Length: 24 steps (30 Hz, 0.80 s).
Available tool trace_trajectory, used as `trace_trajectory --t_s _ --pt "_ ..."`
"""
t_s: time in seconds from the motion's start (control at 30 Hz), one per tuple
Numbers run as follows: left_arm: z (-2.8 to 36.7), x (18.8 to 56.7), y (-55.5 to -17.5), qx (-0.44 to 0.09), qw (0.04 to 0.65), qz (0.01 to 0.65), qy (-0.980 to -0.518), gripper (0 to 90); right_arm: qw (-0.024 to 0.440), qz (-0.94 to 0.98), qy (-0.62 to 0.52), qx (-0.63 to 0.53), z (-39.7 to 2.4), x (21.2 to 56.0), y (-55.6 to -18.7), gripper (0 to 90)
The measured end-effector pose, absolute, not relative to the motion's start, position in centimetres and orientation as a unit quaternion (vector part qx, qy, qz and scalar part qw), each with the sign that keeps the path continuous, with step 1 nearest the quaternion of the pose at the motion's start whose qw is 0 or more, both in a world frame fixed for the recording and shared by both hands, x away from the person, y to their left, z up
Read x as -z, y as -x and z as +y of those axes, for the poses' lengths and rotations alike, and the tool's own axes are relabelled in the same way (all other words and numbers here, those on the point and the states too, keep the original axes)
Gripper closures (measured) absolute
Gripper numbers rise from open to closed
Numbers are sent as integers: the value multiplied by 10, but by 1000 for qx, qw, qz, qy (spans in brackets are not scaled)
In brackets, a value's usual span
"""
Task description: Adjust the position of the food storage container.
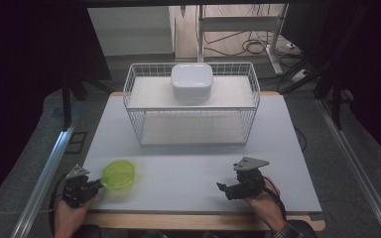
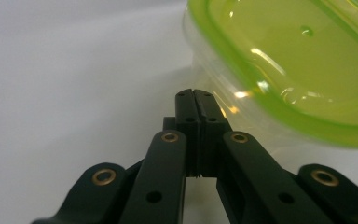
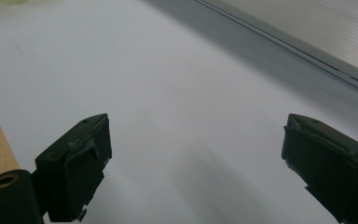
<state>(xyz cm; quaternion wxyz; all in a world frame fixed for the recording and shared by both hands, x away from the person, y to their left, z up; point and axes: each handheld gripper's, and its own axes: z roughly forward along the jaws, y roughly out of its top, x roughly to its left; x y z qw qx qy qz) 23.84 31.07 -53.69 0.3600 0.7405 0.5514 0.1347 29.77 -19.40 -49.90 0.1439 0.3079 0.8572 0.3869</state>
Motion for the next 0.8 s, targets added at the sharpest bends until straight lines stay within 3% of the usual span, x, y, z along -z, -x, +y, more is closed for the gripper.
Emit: trace_trajectory --t_s 0.8 --pt "231 534 -265 -93 373 470 -795 896 145 859 -308 -382 -193 501 -299 89"
